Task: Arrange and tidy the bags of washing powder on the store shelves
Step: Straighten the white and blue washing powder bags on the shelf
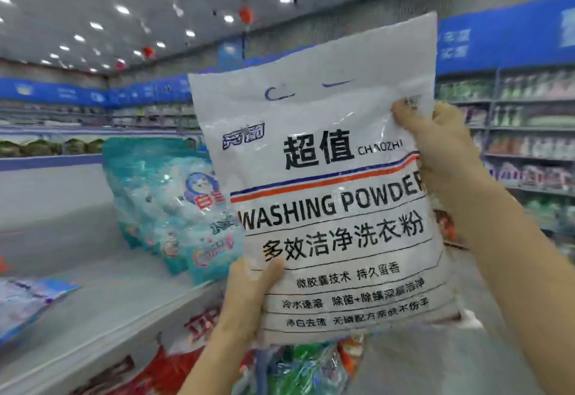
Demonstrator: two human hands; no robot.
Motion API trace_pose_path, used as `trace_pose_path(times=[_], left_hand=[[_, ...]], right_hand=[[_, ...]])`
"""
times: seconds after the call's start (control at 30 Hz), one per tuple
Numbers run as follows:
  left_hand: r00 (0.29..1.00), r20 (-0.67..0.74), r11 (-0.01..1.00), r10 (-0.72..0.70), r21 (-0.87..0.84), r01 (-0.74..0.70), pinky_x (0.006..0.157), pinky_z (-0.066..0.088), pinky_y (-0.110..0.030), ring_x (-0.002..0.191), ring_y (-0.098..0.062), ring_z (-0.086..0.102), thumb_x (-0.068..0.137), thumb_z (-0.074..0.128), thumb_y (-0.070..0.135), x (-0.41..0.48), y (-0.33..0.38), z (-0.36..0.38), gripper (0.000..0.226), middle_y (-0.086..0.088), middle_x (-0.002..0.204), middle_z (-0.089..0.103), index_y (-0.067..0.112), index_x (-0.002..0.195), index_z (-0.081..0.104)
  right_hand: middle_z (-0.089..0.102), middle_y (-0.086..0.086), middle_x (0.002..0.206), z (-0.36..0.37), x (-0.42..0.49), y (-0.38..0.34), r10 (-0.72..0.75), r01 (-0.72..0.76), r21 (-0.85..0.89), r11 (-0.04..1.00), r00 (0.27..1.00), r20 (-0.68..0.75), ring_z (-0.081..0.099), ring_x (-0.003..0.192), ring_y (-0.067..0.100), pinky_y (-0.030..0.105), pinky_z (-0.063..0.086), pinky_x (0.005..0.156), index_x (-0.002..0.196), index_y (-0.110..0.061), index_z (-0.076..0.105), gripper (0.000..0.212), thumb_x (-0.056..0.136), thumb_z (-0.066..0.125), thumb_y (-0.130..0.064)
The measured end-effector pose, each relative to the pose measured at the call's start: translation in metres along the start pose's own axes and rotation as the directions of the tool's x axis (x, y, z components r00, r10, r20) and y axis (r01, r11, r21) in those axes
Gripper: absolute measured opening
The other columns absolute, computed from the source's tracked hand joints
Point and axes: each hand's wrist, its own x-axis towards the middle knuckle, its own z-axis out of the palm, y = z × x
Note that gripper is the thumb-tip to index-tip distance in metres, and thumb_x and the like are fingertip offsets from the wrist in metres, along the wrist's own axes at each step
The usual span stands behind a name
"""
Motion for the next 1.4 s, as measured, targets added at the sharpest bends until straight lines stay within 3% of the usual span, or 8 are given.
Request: trace_pose_path(times=[0.2,0.3,0.47,0.6,0.7,0.87,1.03,1.4], left_hand=[[0.996,0.054,0.997,-0.067,0.039,0.065,0.077,0.057,-0.044,0.088,-0.025,0.072,0.043,0.08,0.049,0.019,-0.068,0.118,0.054,-0.003,0.093,0.076,0.025,0.091,0.075],[0.988,0.067,0.991,-0.136,-0.003,0.137,0.057,0.057,-0.027,0.077,-0.024,0.073,0.044,0.078,0.045,0.025,-0.1,0.166,0.043,-0.005,0.085,0.076,0.028,0.083,0.076],[0.962,0.086,0.965,-0.259,-0.012,0.261,0.059,0.056,-0.036,0.077,-0.031,0.073,0.039,0.081,0.042,0.058,-0.16,0.233,0.063,-0.011,0.086,0.076,0.013,0.094,0.07],[0.94,0.144,0.949,-0.31,-0.005,0.314,0.049,0.055,-0.026,0.07,-0.023,0.073,0.05,0.079,0.031,0.097,-0.212,0.28,0.036,-0.005,0.082,0.076,0.021,0.084,0.075],[0.918,0.178,0.933,-0.355,0.008,0.36,0.055,0.055,-0.029,0.074,-0.023,0.073,0.046,0.081,0.036,0.133,-0.258,0.311,0.04,-0.005,0.084,0.076,0.022,0.084,0.076],[0.878,0.249,0.909,-0.41,0.03,0.416,0.069,0.053,-0.038,0.08,-0.025,0.073,0.047,0.084,0.045,0.211,-0.329,0.359,0.047,-0.005,0.088,0.076,0.022,0.087,0.075],[0.832,0.337,0.894,-0.441,0.083,0.441,0.066,0.054,-0.034,0.078,-0.019,0.073,0.054,0.083,0.049,0.298,-0.382,0.409,0.033,-0.001,0.086,0.076,0.031,0.081,0.077],[0.724,0.426,0.831,-0.542,0.141,0.538,0.067,0.056,-0.033,0.085,-0.019,0.073,0.067,0.062,0.047,0.429,-0.518,0.54,0.044,0.002,0.095,0.076,0.024,0.104,0.065]], right_hand=[[0.075,-0.001,0.078,-0.156,0.018,0.083,0.17,-0.175,-0.045,0.984,0.981,-0.097,0.07,0.065,0.011,0.021,0.053,0.052,0.084,-0.017,0.067,0.019,0.092,0.058,-0.032],[0.07,0.005,0.112,-0.214,0.013,0.131,0.359,-0.358,0.04,0.933,0.933,-0.034,0.068,0.1,0.02,0.036,0.054,0.08,0.111,-0.02,0.064,0.044,0.082,0.06,-0.052],[0.053,0.014,0.136,-0.297,-0.035,0.222,0.588,-0.589,-0.018,0.808,0.808,-0.025,0.05,0.125,0.031,0.043,0.042,0.101,0.134,-0.01,0.047,0.043,0.1,0.038,-0.033],[0.056,-0.003,0.136,-0.337,-0.07,0.283,0.623,-0.631,0.057,0.773,0.773,0.12,0.053,0.125,0.018,0.04,0.045,0.101,0.135,-0.03,0.047,0.076,0.071,0.066,-0.066],[0.061,-0.008,0.129,-0.359,-0.051,0.32,0.606,-0.606,0.003,0.795,0.795,0.002,0.057,0.119,0.012,0.036,0.047,0.098,0.134,-0.028,0.047,0.096,0.053,0.072,-0.073],[0.067,-0.008,0.119,-0.386,0.003,0.384,0.58,-0.591,-0.053,0.805,0.802,-0.142,0.063,0.111,0.015,0.044,0.047,0.099,0.124,-0.029,0.056,0.051,0.079,0.058,-0.053],[0.07,-0.004,0.113,-0.408,0.055,0.451,0.603,-0.631,-0.005,0.775,0.743,-0.29,0.066,0.104,0.017,0.045,0.05,0.094,0.12,-0.026,0.059,0.053,0.074,0.057,-0.052],[0.073,-0.017,0.096,-0.513,0.163,0.595,0.598,-0.65,0.014,0.76,0.69,-0.408,0.069,0.084,0.002,0.011,0.051,0.058,0.106,-0.03,0.063,0.038,0.074,0.056,-0.05]])
